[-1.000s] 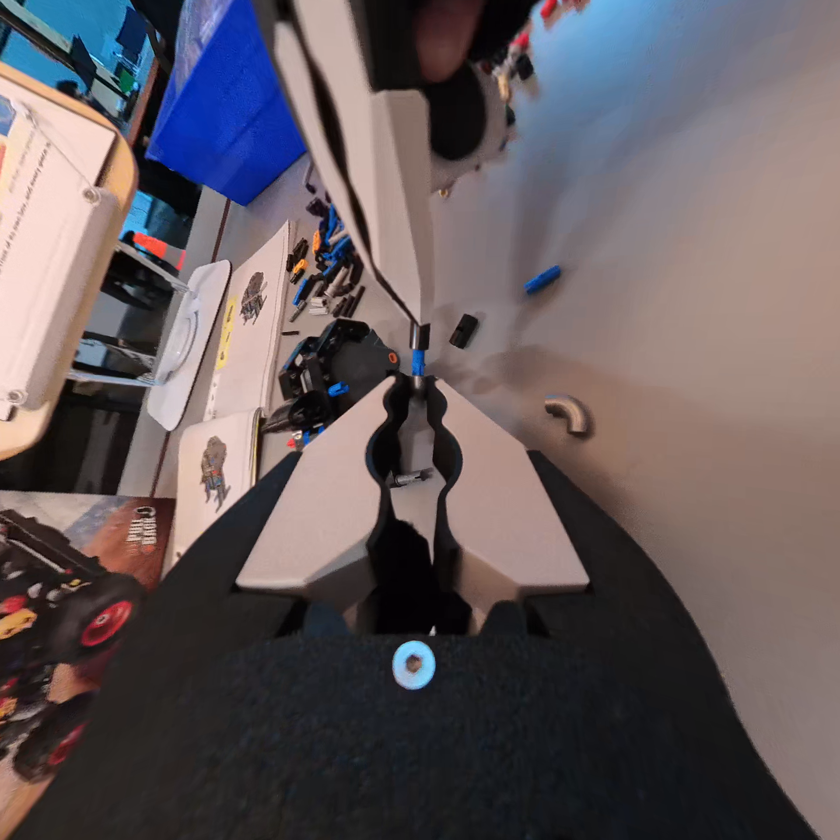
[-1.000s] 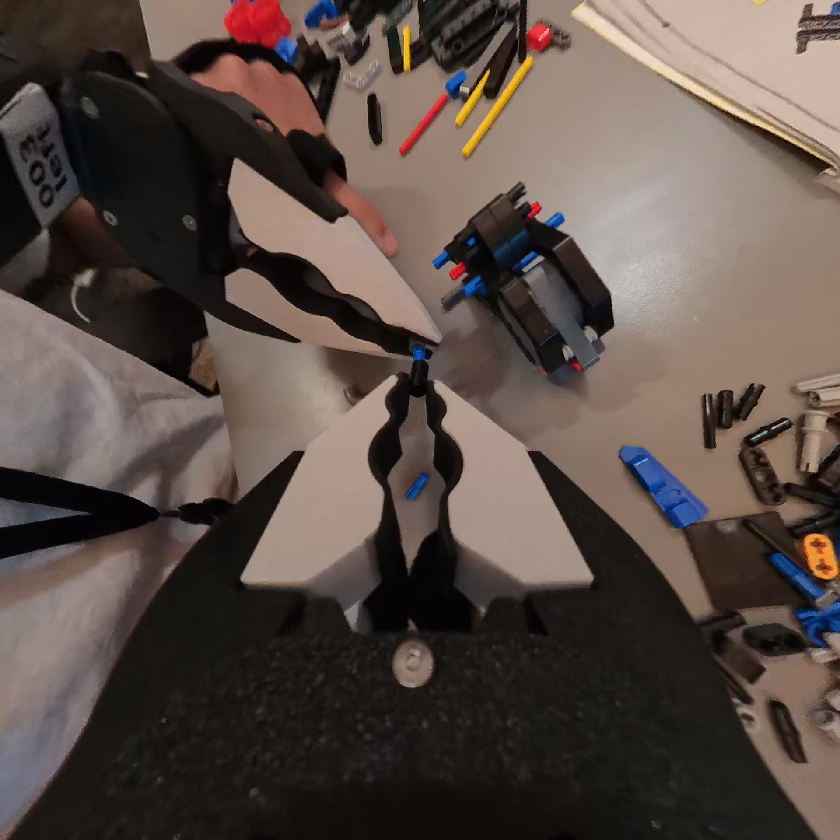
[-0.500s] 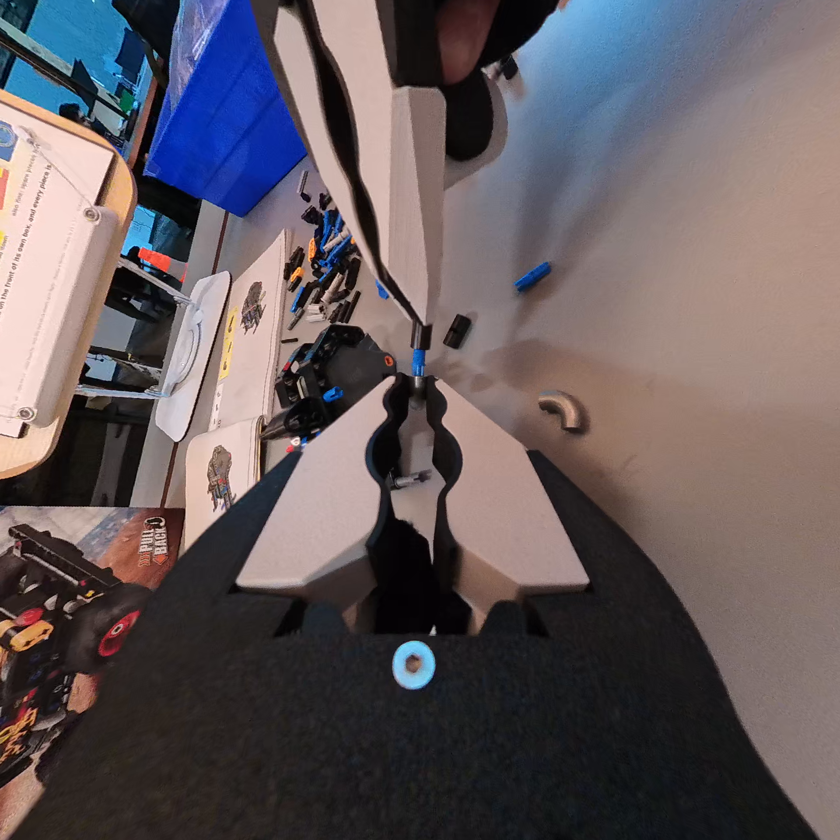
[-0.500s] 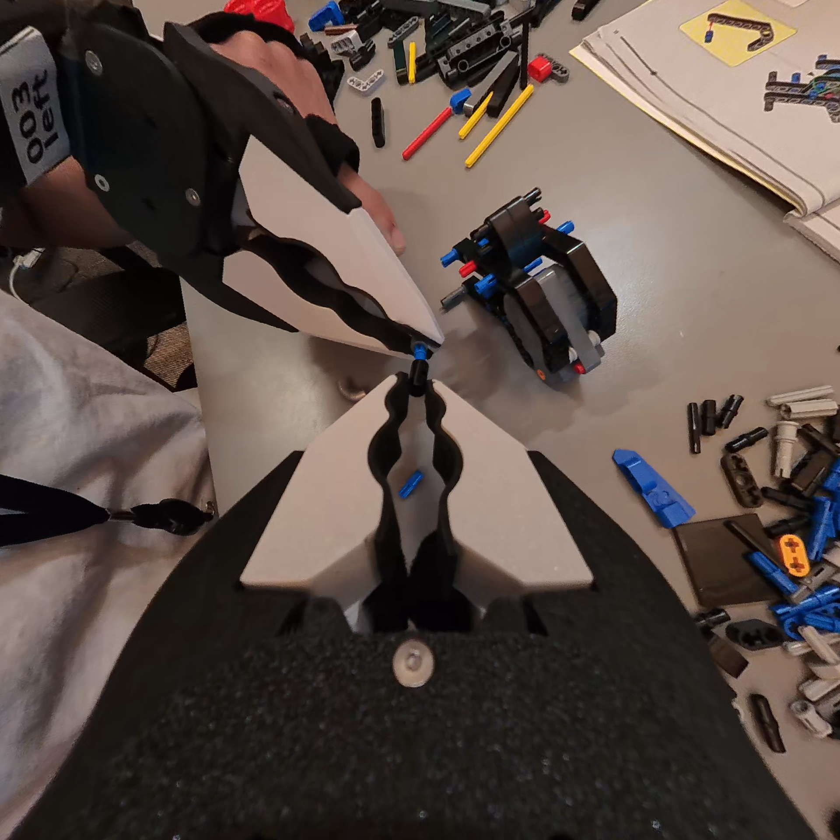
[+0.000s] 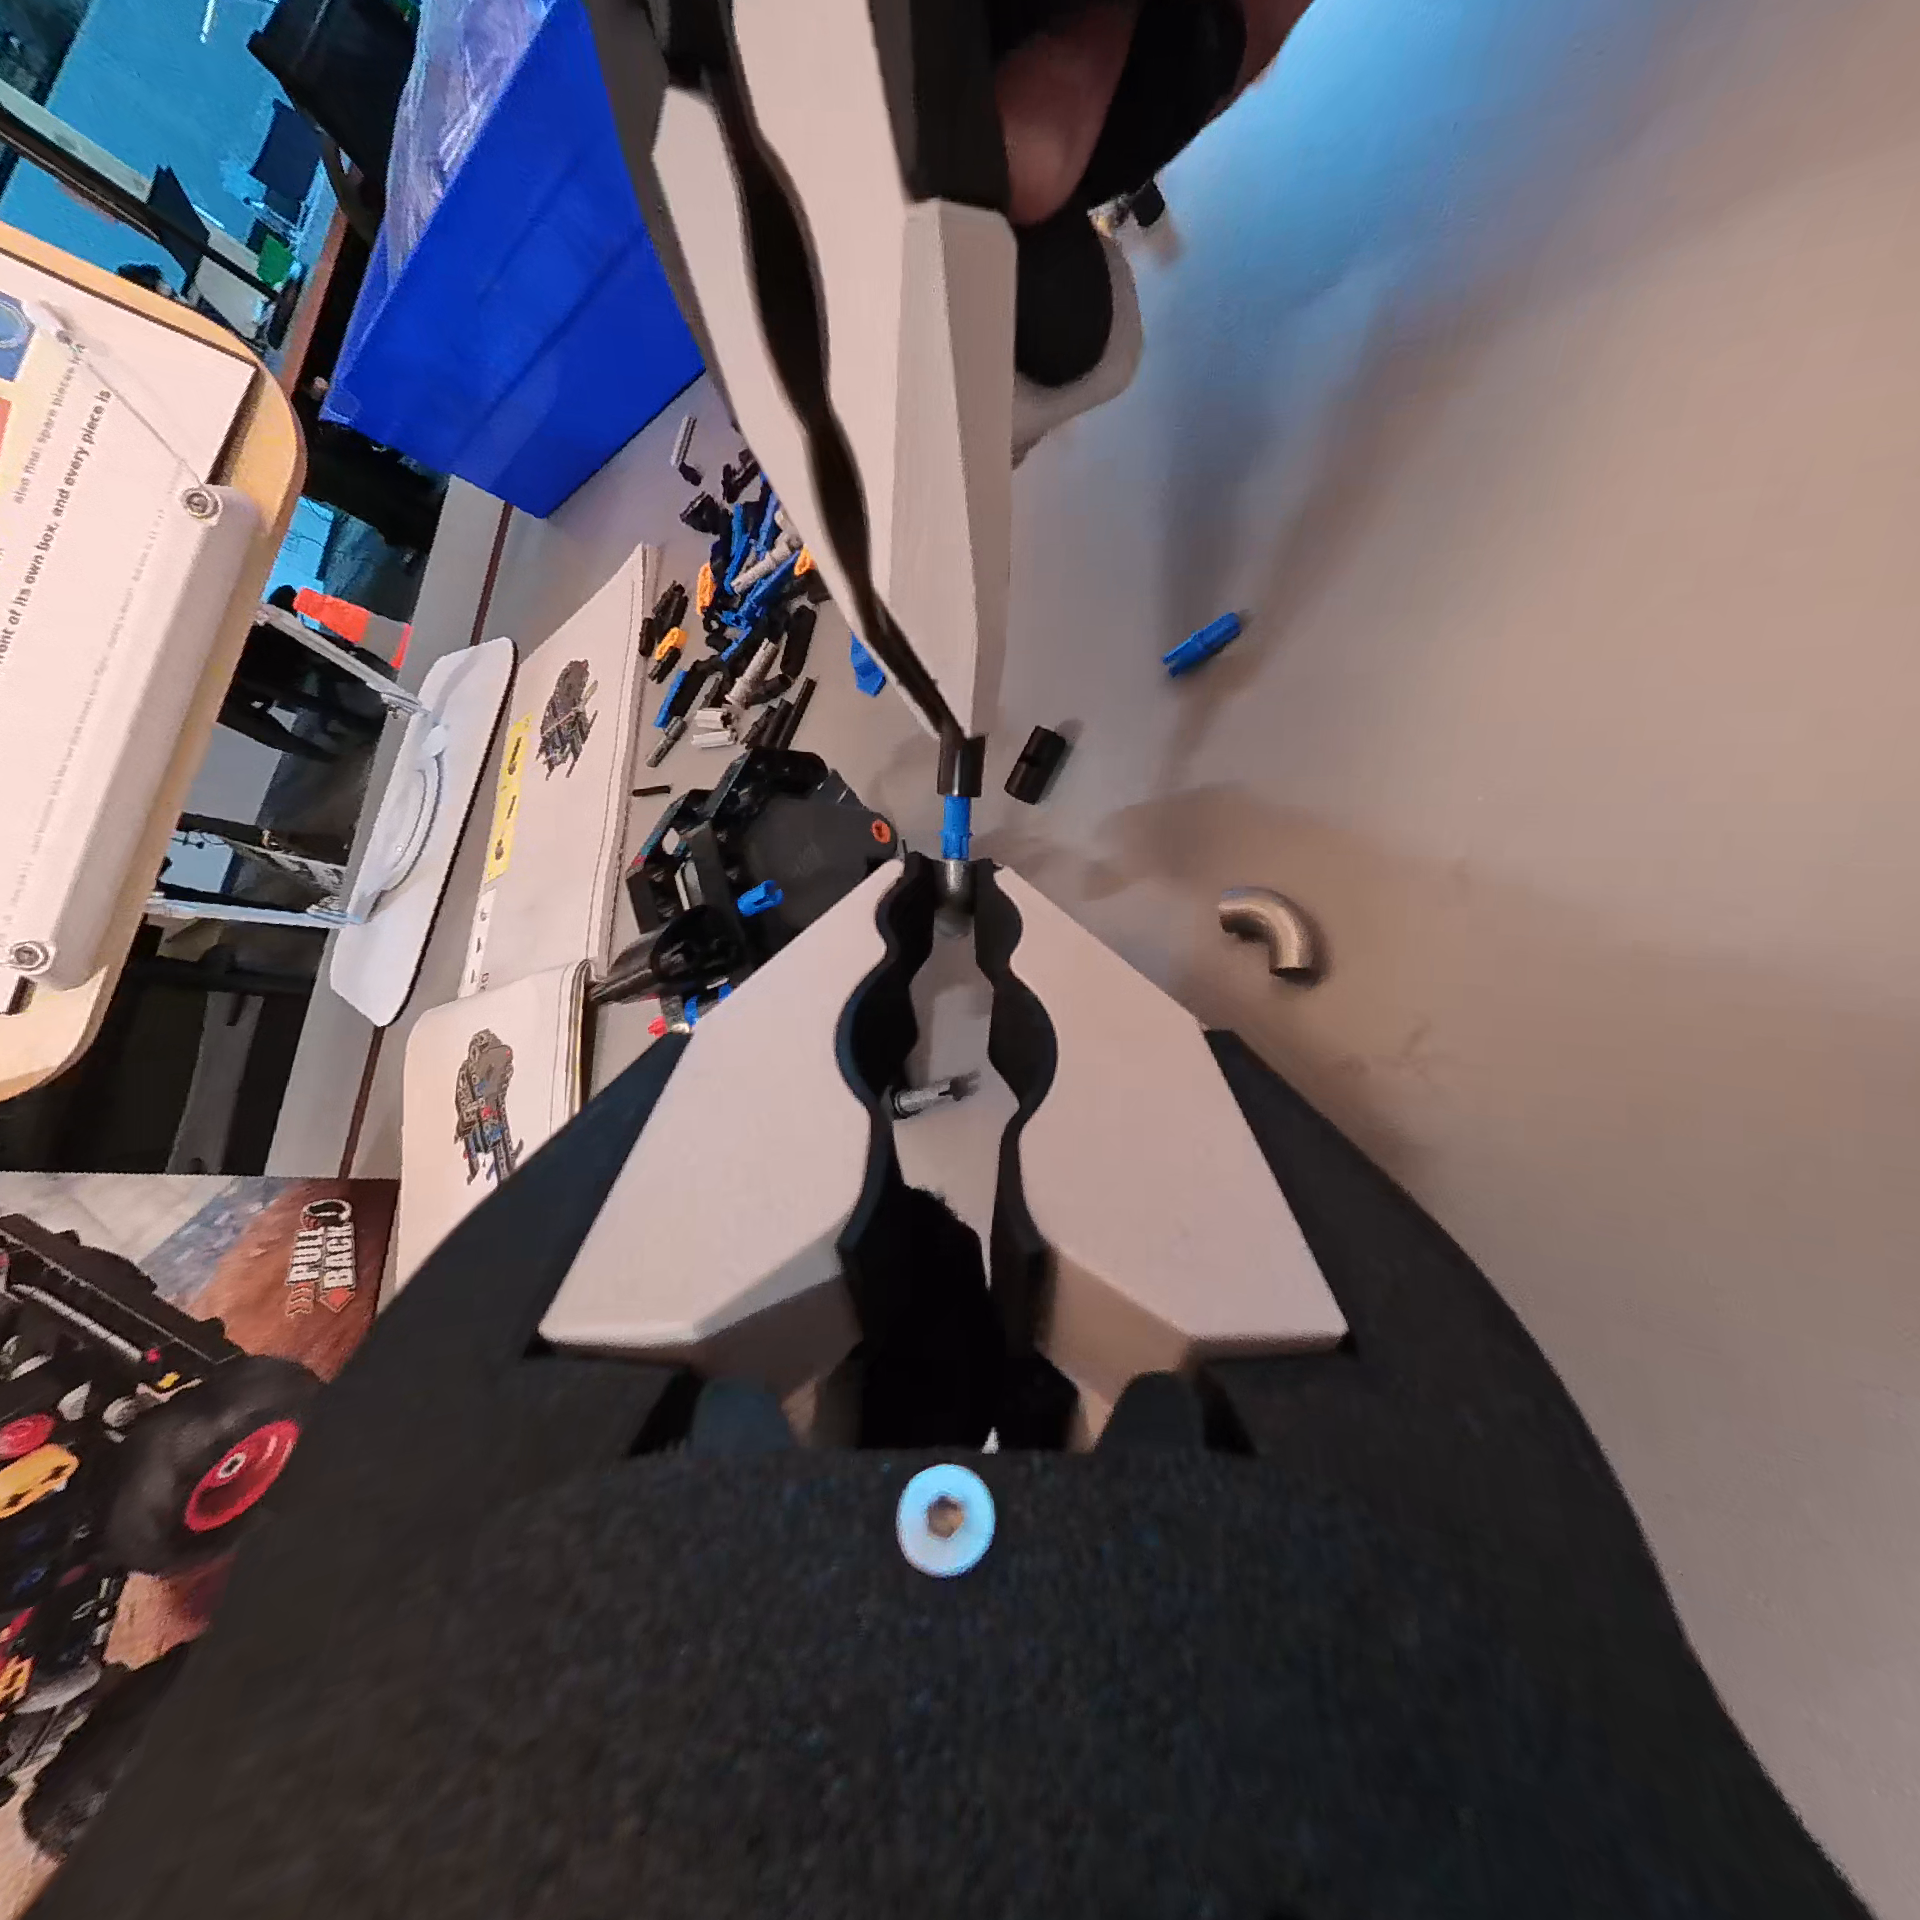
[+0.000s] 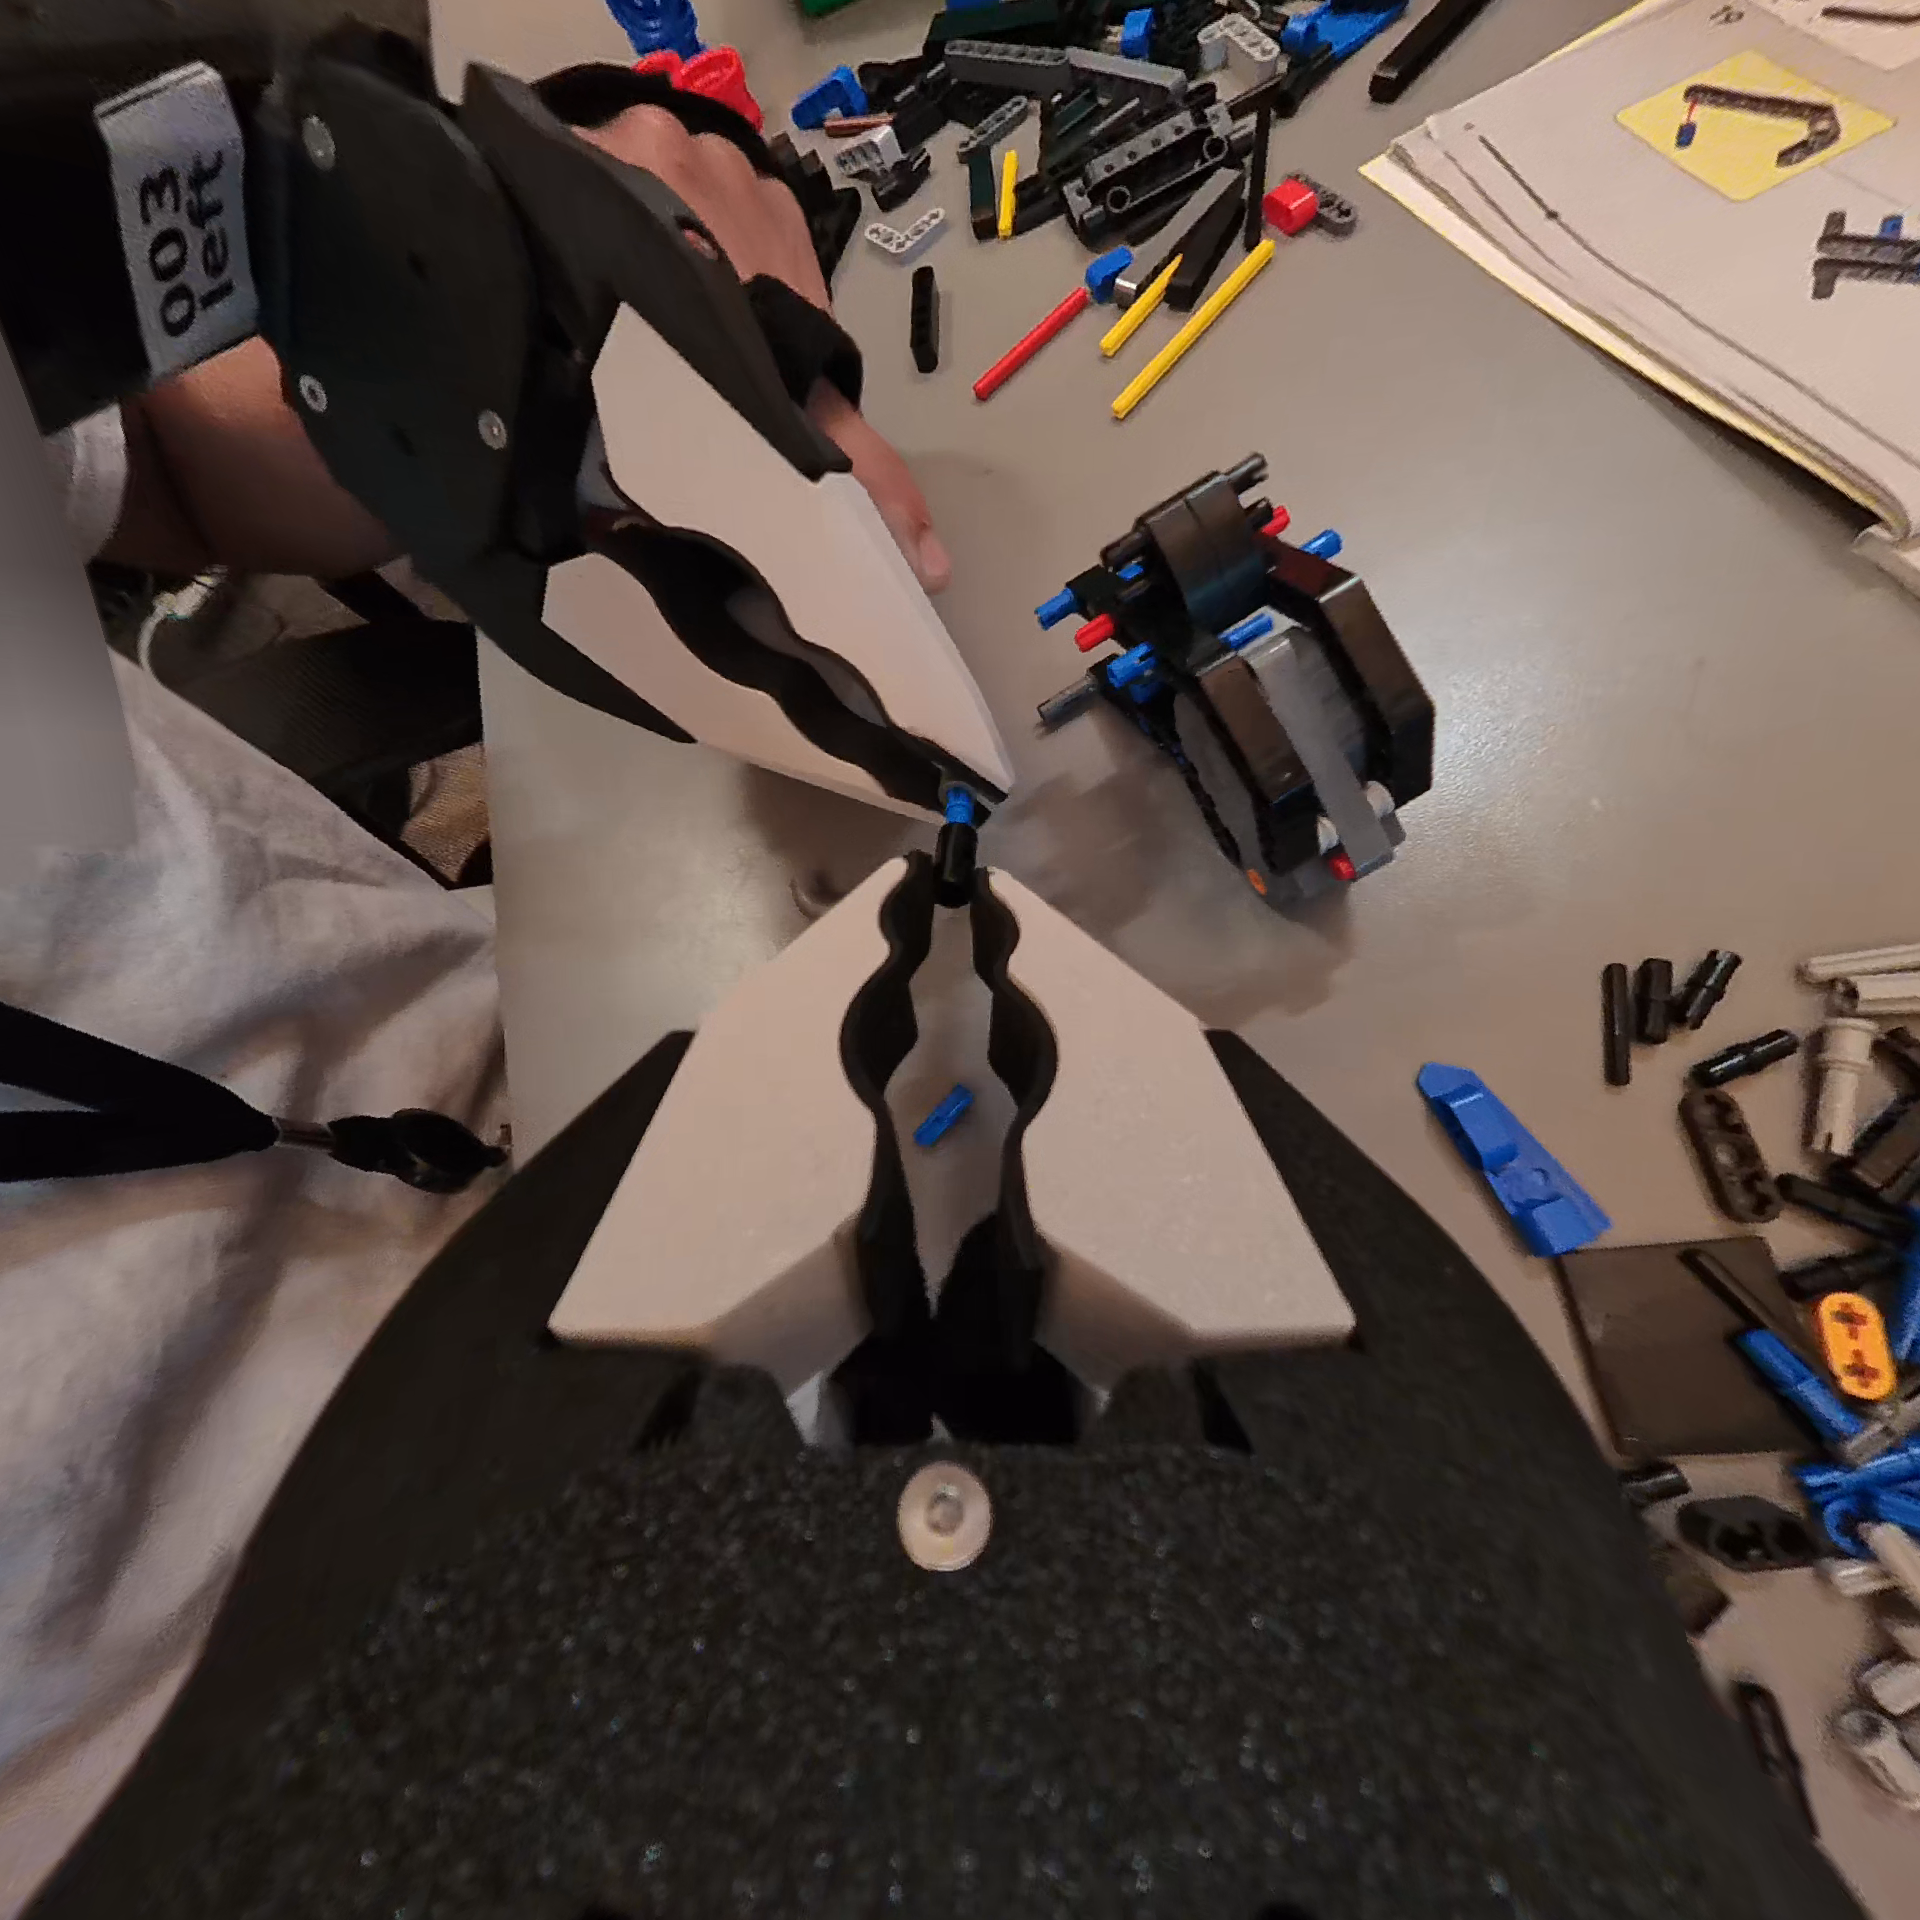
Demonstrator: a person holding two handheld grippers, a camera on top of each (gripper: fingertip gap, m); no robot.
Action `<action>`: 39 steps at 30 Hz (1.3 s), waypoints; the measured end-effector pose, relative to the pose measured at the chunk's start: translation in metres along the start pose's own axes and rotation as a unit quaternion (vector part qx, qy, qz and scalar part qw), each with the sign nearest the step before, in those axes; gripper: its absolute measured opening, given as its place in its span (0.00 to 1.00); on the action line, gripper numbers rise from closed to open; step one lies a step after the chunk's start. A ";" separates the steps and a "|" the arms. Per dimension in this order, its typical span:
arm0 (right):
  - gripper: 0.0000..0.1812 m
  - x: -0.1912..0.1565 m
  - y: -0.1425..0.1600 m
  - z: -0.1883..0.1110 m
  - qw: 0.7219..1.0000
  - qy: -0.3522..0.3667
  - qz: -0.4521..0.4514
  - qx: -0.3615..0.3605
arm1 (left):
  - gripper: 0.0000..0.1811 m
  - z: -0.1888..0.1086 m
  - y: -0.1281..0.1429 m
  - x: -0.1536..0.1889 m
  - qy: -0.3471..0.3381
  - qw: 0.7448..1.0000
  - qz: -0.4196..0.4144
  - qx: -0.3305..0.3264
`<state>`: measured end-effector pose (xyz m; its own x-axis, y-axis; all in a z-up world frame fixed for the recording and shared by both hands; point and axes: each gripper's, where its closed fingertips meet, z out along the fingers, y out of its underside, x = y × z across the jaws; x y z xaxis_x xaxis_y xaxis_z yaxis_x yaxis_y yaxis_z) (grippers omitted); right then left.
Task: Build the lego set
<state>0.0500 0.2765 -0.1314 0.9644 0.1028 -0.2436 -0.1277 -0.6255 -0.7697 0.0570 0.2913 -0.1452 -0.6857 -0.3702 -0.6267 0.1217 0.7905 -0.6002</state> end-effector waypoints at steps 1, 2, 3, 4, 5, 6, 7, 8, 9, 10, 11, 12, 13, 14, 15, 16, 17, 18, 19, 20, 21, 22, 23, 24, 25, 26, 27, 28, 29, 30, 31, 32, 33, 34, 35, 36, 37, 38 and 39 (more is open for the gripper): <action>0.03 0.001 0.001 0.000 1.000 0.008 -0.015 -0.005 | 0.03 0.000 0.000 0.001 0.000 1.000 0.004 -0.001; 0.03 0.002 0.002 0.001 0.999 0.018 -0.029 -0.012 | 0.03 0.001 0.001 0.001 -0.002 1.000 0.010 -0.004; 0.03 0.002 0.003 0.001 0.999 0.025 -0.043 -0.018 | 0.03 0.003 0.001 0.002 -0.005 1.000 0.021 -0.009; 0.03 0.003 0.005 0.002 0.998 0.031 -0.057 -0.024 | 0.03 0.003 0.002 0.002 -0.009 0.999 0.032 -0.013; 0.03 0.002 0.006 0.002 0.996 0.033 -0.072 -0.029 | 0.03 0.004 0.002 0.003 -0.010 0.999 0.039 -0.013; 0.03 0.002 0.007 0.002 0.995 0.034 -0.092 -0.032 | 0.03 0.004 0.002 0.005 -0.007 0.999 0.040 -0.011; 0.03 0.001 0.007 0.001 0.993 0.033 -0.111 -0.030 | 0.03 0.004 0.001 0.005 -0.005 0.999 0.039 -0.008; 0.03 -0.001 0.006 0.001 0.991 0.028 -0.127 -0.027 | 0.03 0.003 0.000 0.006 -0.002 0.999 0.036 -0.004; 0.03 -0.001 0.006 0.000 0.990 0.024 -0.139 -0.024 | 0.03 0.003 -0.001 0.006 0.001 0.999 0.032 -0.001; 0.03 0.000 0.006 0.000 0.989 0.020 -0.145 -0.021 | 0.03 0.003 -0.002 0.006 0.000 1.000 0.030 0.001; 0.03 -0.001 0.005 0.000 0.987 0.016 -0.157 -0.015 | 0.03 0.003 -0.002 0.006 0.004 1.000 0.026 0.002; 0.03 -0.001 0.004 0.000 0.986 0.017 -0.165 -0.010 | 0.03 0.002 -0.002 0.006 0.007 1.000 0.018 0.003; 0.03 -0.001 0.003 0.000 0.986 0.016 -0.167 -0.007 | 0.03 0.002 -0.002 0.005 0.008 1.000 0.013 0.004; 0.04 -0.001 0.002 0.001 0.985 0.016 -0.172 -0.003 | 0.03 0.002 -0.001 0.006 0.011 1.000 0.009 0.005; 0.04 -0.001 0.002 0.001 0.984 0.021 -0.176 -0.001 | 0.03 0.002 0.000 0.006 0.013 1.000 0.004 0.003; 0.04 -0.001 0.001 0.002 0.981 0.027 -0.190 0.000 | 0.03 0.002 0.000 0.006 0.016 1.000 0.001 0.002; 0.04 -0.002 0.000 0.002 0.976 0.035 -0.214 0.006 | 0.03 0.002 0.000 0.007 0.022 1.000 -0.007 0.004; 0.04 -0.003 -0.001 0.002 0.972 0.040 -0.231 0.011 | 0.03 0.002 -0.001 0.008 0.028 0.999 -0.016 0.007; 0.04 -0.004 -0.002 0.001 0.970 0.042 -0.238 0.014 | 0.03 0.001 -0.002 0.008 0.032 0.999 -0.022 0.012; 0.04 -0.005 -0.003 0.000 0.968 0.041 -0.246 0.021 | 0.03 0.001 -0.003 0.007 0.036 0.999 -0.030 0.018; 0.04 -0.005 -0.005 -0.002 0.968 0.041 -0.246 0.027 | 0.03 0.000 -0.005 0.006 0.038 0.998 -0.040 0.024; 0.04 -0.005 -0.005 -0.004 0.969 0.037 -0.240 0.034 | 0.03 -0.002 -0.006 0.005 0.040 0.998 -0.049 0.030; 0.04 -0.005 -0.007 -0.005 0.972 0.031 -0.229 0.045 | 0.03 -0.003 -0.008 0.003 0.041 0.997 -0.060 0.037; 0.04 -0.005 -0.010 -0.007 0.975 0.025 -0.211 0.060 | 0.03 -0.004 -0.009 0.001 0.041 0.996 -0.069 0.043; 0.04 -0.005 -0.012 -0.008 0.979 0.022 -0.189 0.071 | 0.03 -0.005 -0.010 -0.001 0.040 0.995 -0.077 0.048; 0.04 -0.003 -0.013 -0.008 0.984 0.021 -0.158 0.079 | 0.03 -0.005 -0.010 -0.003 0.037 0.994 -0.085 0.050; 0.04 -0.002 -0.016 -0.008 0.988 0.018 -0.120 0.092 | 0.03 -0.006 -0.010 -0.005 0.033 0.994 -0.088 0.050; 0.04 -0.002 -0.019 -0.008 0.991 0.008 -0.079 0.111 | 0.03 -0.006 -0.010 -0.007 0.030 0.994 -0.089 0.051; 0.04 -0.002 -0.020 -0.008 0.991 -0.002 -0.044 0.125 | 0.03 -0.007 -0.009 -0.008 0.031 0.994 -0.092 0.053; 0.04 -0.001 -0.021 -0.008 0.990 -0.011 -0.008 0.137 | 0.03 -0.007 -0.009 -0.008 0.032 0.993 -0.099 0.055; 0.04 -0.001 -0.024 -0.009 0.988 -0.023 0.033 0.150 | 0.03 -0.008 -0.010 -0.011 0.029 0.992 -0.106 0.060; 0.03 -0.001 -0.028 -0.011 0.982 -0.037 0.071 0.169 | 0.03 -0.010 -0.012 -0.013 0.030 0.990 -0.117 0.070; 0.03 -0.003 -0.031 -0.013 0.976 -0.053 0.103 0.182 | 0.03 -0.012 -0.014 -0.016 0.034 0.987 -0.135 0.083; 0.03 -0.004 -0.033 -0.014 0.972 -0.059 0.118 0.194 | 0.03 -0.014 -0.016 -0.018 0.040 0.983 -0.151 0.092; 0.03 -0.006 -0.035 -0.014 0.970 -0.056 0.117 0.204 | 0.03 -0.015 -0.017 -0.020 0.042 0.981 -0.160 0.098; 0.03 -0.008 -0.036 -0.014 0.969 -0.054 0.115 0.212 | 0.03 -0.015 -0.018 -0.021 0.041 0.981 -0.163 0.101; 0.03 -0.009 -0.037 -0.014 0.968 -0.048 0.108 0.220 | 0.03 -0.016 -0.019 -0.021 0.043 0.979 -0.167 0.104; 0.03 -0.009 -0.035 -0.013 0.971 -0.035 0.094 0.219 | 0.03 -0.015 -0.019 -0.020 0.045 0.979 -0.169 0.103; 0.03 -0.005 -0.034 -0.013 0.974 -0.015 0.076 0.215 | 0.03 -0.014 -0.017 -0.021 0.041 0.981 -0.162 0.097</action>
<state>0.0523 0.2874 -0.0964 0.9201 0.0610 -0.3869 -0.3605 -0.2547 -0.8973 0.0590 0.2927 -0.1152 -0.7659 -0.5392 -0.3502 0.0176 0.5269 -0.8498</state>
